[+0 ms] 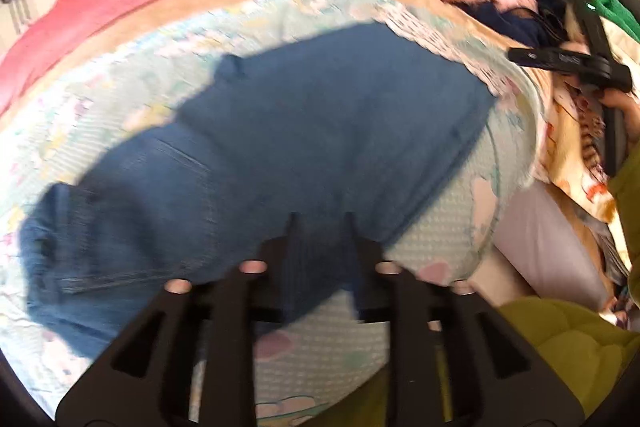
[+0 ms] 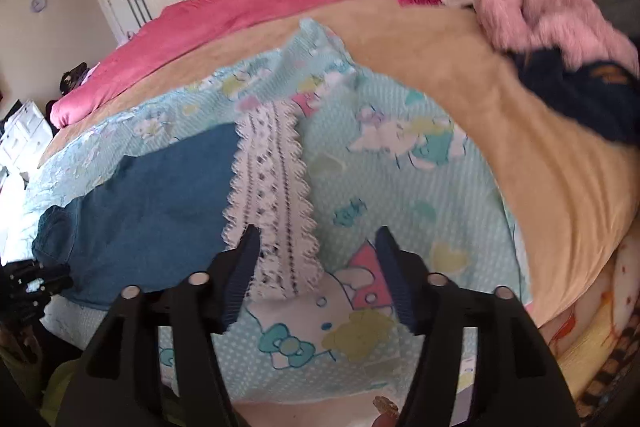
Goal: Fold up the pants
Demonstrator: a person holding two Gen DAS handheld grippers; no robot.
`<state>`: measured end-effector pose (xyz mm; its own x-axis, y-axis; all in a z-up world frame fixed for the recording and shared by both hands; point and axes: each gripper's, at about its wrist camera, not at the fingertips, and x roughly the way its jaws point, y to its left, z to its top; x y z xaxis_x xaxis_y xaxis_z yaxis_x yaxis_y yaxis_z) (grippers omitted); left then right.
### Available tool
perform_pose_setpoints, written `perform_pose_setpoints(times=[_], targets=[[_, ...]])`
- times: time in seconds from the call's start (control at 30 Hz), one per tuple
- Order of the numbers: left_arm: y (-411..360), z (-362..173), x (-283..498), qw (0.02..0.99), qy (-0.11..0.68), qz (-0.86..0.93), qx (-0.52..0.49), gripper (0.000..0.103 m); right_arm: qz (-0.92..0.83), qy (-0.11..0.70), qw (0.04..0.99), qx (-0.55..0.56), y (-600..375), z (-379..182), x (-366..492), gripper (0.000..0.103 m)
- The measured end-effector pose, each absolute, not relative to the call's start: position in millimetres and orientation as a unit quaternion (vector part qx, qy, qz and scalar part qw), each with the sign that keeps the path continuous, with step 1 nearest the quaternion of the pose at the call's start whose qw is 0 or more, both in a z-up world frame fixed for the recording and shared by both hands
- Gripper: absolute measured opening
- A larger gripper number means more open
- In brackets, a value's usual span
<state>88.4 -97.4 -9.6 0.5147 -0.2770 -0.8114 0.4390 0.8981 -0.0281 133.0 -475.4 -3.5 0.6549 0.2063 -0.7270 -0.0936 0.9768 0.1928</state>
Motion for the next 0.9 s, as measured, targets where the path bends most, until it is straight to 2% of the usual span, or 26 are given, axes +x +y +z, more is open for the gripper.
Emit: perform_pose_setpoints(times=[0.13,0.2,0.23,0.4,0.57,0.9], targets=[[-82,-4,101,0.881,0.441,-0.136,0.105,0.038,0.102,0.387,0.916,0.031,-442,6,135,0.071],[-77,-4,105,0.887,0.435,-0.102,0.116,0.055,0.109,0.382,0.918,0.015,-427,6,137,0.073],[-76,-4,107,0.889,0.431,-0.094,0.120,0.060,0.114,0.380,0.918,0.001,-416,3,139,0.075],[-64,-18,119,0.883,0.450,-0.048,0.121,0.073,0.133,0.401,0.906,-0.026,-383,-17,149,0.076],[-44,-34,126,0.872,0.480,-0.041,0.087,0.076,0.099,0.463,0.880,-0.026,-384,-55,161,0.076],[-36,-21,118,0.878,0.475,-0.056,0.040,0.078,0.109,0.418,0.902,0.018,-397,-21,153,0.076]])
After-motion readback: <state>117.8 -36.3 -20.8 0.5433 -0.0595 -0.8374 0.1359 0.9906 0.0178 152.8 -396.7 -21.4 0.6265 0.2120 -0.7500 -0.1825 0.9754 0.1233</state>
